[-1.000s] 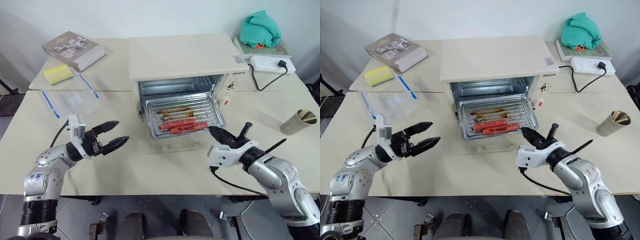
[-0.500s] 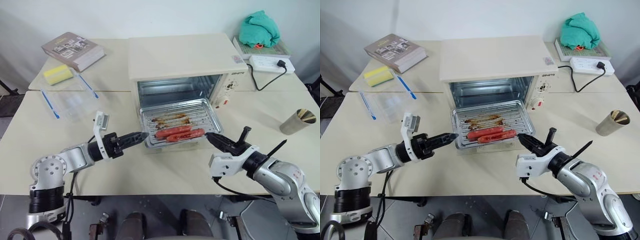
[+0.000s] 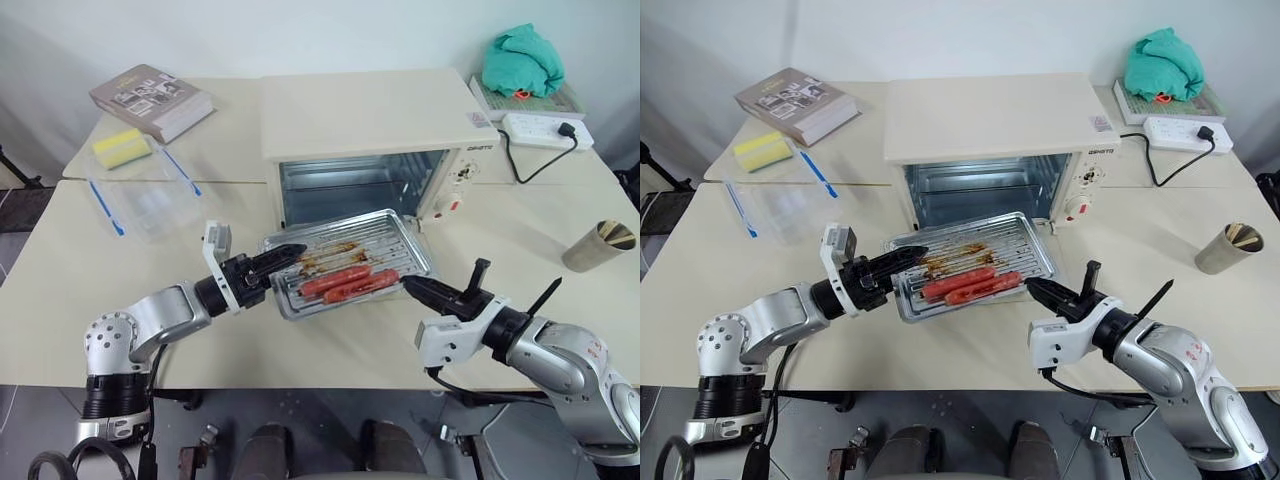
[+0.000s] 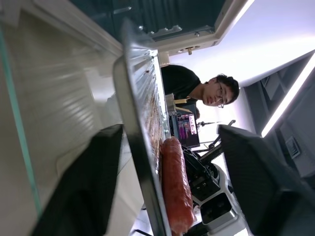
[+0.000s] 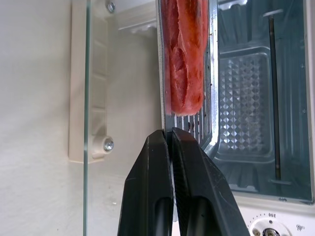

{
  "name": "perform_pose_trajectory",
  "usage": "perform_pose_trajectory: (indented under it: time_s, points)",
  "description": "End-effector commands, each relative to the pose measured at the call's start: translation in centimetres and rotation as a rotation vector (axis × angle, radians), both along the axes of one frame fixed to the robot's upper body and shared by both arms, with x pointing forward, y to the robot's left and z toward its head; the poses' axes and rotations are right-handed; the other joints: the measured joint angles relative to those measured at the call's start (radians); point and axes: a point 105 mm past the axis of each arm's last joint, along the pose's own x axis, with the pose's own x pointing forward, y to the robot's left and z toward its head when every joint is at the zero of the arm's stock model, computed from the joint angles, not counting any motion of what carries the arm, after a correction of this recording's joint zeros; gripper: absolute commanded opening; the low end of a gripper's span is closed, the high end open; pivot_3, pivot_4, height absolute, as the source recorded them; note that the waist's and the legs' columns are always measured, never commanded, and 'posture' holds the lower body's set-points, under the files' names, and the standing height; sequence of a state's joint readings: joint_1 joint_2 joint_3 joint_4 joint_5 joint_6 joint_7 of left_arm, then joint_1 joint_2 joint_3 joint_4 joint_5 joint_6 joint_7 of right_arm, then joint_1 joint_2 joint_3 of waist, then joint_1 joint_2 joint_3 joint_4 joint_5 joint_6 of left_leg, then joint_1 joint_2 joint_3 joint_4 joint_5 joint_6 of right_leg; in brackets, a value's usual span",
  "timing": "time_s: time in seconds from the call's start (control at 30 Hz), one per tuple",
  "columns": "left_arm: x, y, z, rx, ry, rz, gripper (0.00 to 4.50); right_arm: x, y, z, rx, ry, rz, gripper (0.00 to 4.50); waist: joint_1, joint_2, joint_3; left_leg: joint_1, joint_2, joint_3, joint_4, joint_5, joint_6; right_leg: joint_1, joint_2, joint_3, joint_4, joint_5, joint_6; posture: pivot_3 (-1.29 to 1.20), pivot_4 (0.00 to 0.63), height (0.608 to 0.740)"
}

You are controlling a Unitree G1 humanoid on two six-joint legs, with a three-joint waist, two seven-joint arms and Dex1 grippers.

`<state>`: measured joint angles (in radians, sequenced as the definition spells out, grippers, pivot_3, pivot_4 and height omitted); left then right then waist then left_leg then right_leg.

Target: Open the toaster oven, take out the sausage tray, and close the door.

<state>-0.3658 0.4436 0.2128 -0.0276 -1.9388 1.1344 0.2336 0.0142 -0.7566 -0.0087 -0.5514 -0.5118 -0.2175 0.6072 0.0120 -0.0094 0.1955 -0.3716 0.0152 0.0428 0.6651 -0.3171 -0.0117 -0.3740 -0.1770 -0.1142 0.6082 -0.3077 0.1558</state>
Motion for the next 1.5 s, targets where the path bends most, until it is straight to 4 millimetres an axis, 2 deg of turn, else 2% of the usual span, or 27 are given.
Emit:
perform_pose_trajectory:
  time_s: [0.03,0.13,0.23,0.5,0.6,0.63,0.77,0.9,1.03,1.13,1.17,1.23,1.5]
  points:
    - [-0.9,-0.3,-0.1,-0.014,0.003,-0.033,1.78,-0.6,0.7,1.6,0.014,-0.058,0.045,0.00,0.004,0.000,0.000,0.000,0.000,0.000,0.000,0.000,0.000,0.000,0.000,0.000,0.000,0.000,0.000,0.00,0.150,0.740]
    - [-1.1,-0.2,-0.4,-0.030,0.017,-0.050,0.83,-0.5,0.7,1.6,0.012,-0.058,0.047,0.00,0.006,0.000,0.000,0.000,0.000,0.001,0.000,0.000,0.000,0.000,0.000,0.000,-0.001,0.000,0.000,0.00,0.150,0.740]
    - [-1.4,-0.2,-0.5,-0.056,0.017,-0.082,0.06,-0.4,0.7,1.6,0.011,-0.057,0.050,0.00,0.011,0.000,0.000,0.000,0.000,0.002,0.000,0.000,0.000,0.000,0.000,0.001,-0.001,0.000,0.000,0.00,0.150,0.740]
    - [-1.1,0.3,-0.8,-0.084,0.042,-0.061,0.06,-0.5,0.9,2.0,0.101,0.006,0.057,0.00,0.012,0.000,0.000,0.000,0.000,0.003,0.000,0.000,0.000,0.000,0.001,0.002,-0.002,0.000,0.000,0.00,0.150,0.740]
    - [-1.1,0.6,-0.9,-0.093,0.047,-0.059,0.00,-0.5,0.9,2.1,0.123,0.019,0.059,0.73,0.012,0.000,0.000,0.000,0.000,0.002,0.000,0.000,0.000,0.000,0.001,0.002,-0.002,0.000,0.000,0.00,0.150,0.740]
    - [-1.0,0.7,-0.9,-0.101,0.050,-0.044,0.00,-0.5,0.9,2.1,0.120,0.026,0.071,1.17,0.012,0.000,0.000,0.000,0.000,0.002,0.000,0.000,0.000,0.000,0.001,0.002,-0.002,0.000,0.000,0.00,0.150,0.740]
    - [-0.4,1.5,-0.5,-0.159,0.044,0.036,0.00,-0.7,1.0,2.1,0.158,0.058,0.100,2.38,0.012,0.000,0.000,0.000,0.000,0.002,0.000,0.000,0.000,0.000,0.001,0.002,-0.002,0.000,0.000,0.00,0.150,0.740]
    - [-1.2,3.6,-1.4,-0.154,0.058,0.072,0.00,-0.1,-1.2,1.4,0.231,0.155,0.055,3.77,0.009,-0.001,0.000,0.000,0.000,0.003,-0.001,0.000,0.000,0.000,0.001,0.002,-0.002,0.000,0.000,0.00,0.150,0.740]
    - [-2.2,5.4,-1.8,-0.159,0.059,0.079,0.00,-0.2,-3.1,1.1,0.288,0.210,0.033,3.77,0.011,-0.001,0.000,0.000,0.000,0.003,-0.001,0.000,0.000,0.000,0.001,0.002,-0.002,0.000,0.000,0.00,0.150,0.740]
    - [-3.9,6.5,-2.1,-0.162,0.051,0.039,0.00,-0.5,-4.6,0.6,0.361,0.289,0.020,3.77,0.011,-0.001,0.000,0.000,0.000,0.003,-0.001,0.000,0.000,0.000,0.001,0.002,-0.002,0.000,0.000,0.00,0.150,0.740]
    - [-4.5,7.0,-2.3,-0.162,0.052,0.034,0.00,-0.4,-5.4,0.4,0.406,0.307,0.004,3.60,0.011,-0.001,0.000,0.000,0.000,0.003,-0.001,0.000,0.000,0.000,0.001,0.002,-0.003,0.000,0.000,0.00,0.150,0.740]
    - [-5.5,7.9,-2.5,-0.176,0.054,0.037,0.00,-0.5,-6.1,0.1,0.451,0.341,0.010,3.15,0.010,-0.001,0.000,0.000,0.000,0.004,-0.001,-0.001,0.001,0.000,0.001,0.003,-0.004,0.000,0.000,0.00,0.150,0.740]
    - [-8.4,12.4,-2.9,-0.232,0.059,0.165,0.00,1.8,-9.6,-0.9,0.599,0.413,-0.088,0.43,-0.001,-0.001,0.000,0.001,0.002,0.004,-0.001,-0.001,0.001,-0.001,0.001,0.004,-0.003,-0.001,-0.002,0.00,0.150,0.740]
